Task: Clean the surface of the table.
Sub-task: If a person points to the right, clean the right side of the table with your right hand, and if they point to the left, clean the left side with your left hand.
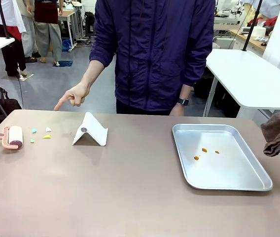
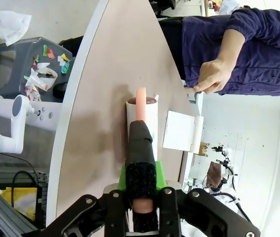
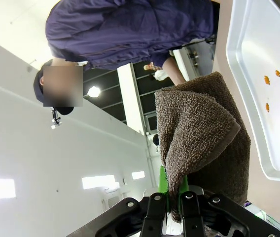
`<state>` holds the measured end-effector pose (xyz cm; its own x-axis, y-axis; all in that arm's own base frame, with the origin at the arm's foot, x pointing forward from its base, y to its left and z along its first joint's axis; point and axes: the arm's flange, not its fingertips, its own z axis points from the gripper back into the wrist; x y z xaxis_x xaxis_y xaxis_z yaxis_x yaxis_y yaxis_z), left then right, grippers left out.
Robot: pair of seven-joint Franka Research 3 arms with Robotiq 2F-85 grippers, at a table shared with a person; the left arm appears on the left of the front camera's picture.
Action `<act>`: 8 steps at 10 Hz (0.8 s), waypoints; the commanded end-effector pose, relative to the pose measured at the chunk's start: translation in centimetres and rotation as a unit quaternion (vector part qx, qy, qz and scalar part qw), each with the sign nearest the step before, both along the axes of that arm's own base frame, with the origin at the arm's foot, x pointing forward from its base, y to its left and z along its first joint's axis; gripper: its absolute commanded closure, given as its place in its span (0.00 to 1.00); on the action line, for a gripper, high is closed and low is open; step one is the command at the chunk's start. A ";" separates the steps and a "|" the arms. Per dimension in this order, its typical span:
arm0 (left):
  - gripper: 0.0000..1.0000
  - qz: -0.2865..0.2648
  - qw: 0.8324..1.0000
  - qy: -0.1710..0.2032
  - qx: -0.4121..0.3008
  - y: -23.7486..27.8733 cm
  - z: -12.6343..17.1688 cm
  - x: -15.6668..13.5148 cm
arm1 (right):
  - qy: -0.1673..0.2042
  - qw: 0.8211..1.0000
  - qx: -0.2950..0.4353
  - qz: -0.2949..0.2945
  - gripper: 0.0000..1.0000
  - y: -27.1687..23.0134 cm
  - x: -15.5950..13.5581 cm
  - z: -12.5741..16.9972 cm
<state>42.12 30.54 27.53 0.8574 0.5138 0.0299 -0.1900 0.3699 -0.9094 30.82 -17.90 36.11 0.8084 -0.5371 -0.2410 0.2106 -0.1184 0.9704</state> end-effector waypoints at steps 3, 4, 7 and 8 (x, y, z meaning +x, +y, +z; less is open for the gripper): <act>0.78 -0.060 0.997 0.031 0.031 -3.2 -1.3 2.4 | -0.005 1.000 -0.001 0.003 1.00 0.2 0.0 0.5; 0.78 -0.070 0.996 0.038 0.032 -4.2 -1.3 3.5 | -0.005 1.000 -0.001 0.003 1.00 0.2 0.0 0.5; 0.78 -0.070 0.995 0.054 0.043 -6.9 -1.4 7.4 | -0.005 1.000 -0.001 0.003 1.00 0.2 0.0 0.5; 0.78 -0.070 0.995 0.058 0.046 -7.7 -1.5 8.4 | -0.005 1.000 -0.001 0.003 1.00 0.2 0.0 0.5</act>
<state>49.78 22.84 27.85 0.9247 0.3805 -0.0053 -0.1771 0.4180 -0.8910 30.83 -17.90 36.13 0.8084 -0.5371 -0.2406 0.2104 -0.1181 0.9705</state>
